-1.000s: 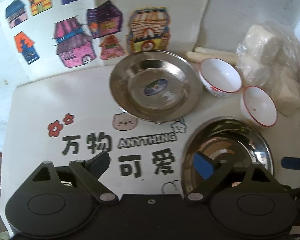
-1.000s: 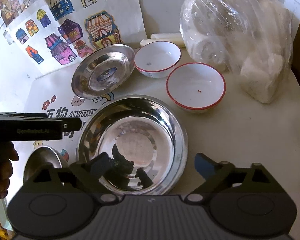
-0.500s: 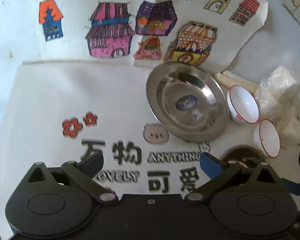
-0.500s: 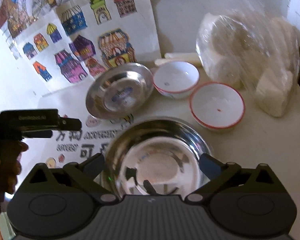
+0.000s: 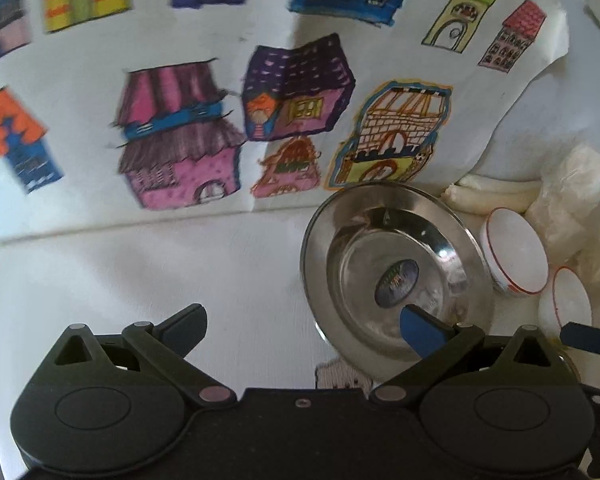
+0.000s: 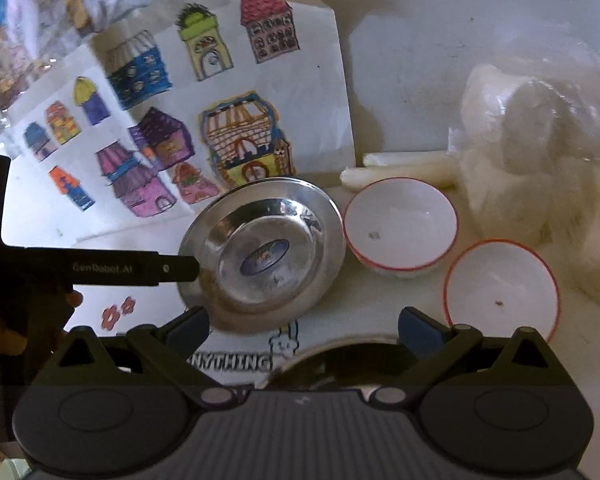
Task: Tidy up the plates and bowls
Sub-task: 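Grasp the rim of the small labeled steel plate with the left gripper, then lift the small plate, set it on the plate stack, open the left gripper, then move the left gripper to the rim of the deep steel bowl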
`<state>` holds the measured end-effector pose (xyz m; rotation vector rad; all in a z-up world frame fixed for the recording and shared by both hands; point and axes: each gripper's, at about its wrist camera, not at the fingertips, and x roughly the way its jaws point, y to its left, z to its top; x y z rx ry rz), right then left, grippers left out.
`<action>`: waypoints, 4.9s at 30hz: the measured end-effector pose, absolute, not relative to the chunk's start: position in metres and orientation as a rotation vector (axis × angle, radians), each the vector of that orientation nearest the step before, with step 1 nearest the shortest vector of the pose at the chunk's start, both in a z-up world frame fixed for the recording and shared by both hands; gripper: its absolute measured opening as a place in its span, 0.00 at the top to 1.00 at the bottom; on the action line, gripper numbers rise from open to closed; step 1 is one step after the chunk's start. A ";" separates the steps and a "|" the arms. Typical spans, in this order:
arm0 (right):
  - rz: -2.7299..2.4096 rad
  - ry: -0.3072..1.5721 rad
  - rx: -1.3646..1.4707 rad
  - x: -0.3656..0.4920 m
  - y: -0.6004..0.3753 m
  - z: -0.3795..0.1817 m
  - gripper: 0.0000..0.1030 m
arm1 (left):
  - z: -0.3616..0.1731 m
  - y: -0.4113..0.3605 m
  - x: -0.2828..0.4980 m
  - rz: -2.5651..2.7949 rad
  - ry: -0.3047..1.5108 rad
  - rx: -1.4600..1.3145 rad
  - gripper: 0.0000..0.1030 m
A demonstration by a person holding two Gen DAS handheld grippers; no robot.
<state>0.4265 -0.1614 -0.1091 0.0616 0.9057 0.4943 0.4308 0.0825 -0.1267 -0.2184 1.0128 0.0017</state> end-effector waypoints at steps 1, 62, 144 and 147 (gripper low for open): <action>0.489 0.912 0.062 0.431 -0.159 -0.111 0.00 | -0.129 0.083 0.435 -0.005 1.018 -0.211 0.01; 0.577 0.981 -0.012 0.436 -0.137 -0.124 0.74 | -0.123 0.075 0.400 0.014 1.076 -0.238 0.73; 0.725 0.970 -0.070 0.334 -0.272 -0.094 0.70 | -0.052 -0.059 0.330 -0.026 1.025 -0.095 0.30; 0.728 0.961 -0.072 0.332 -0.270 -0.091 0.66 | -0.046 -0.045 0.324 0.015 1.002 -0.127 0.22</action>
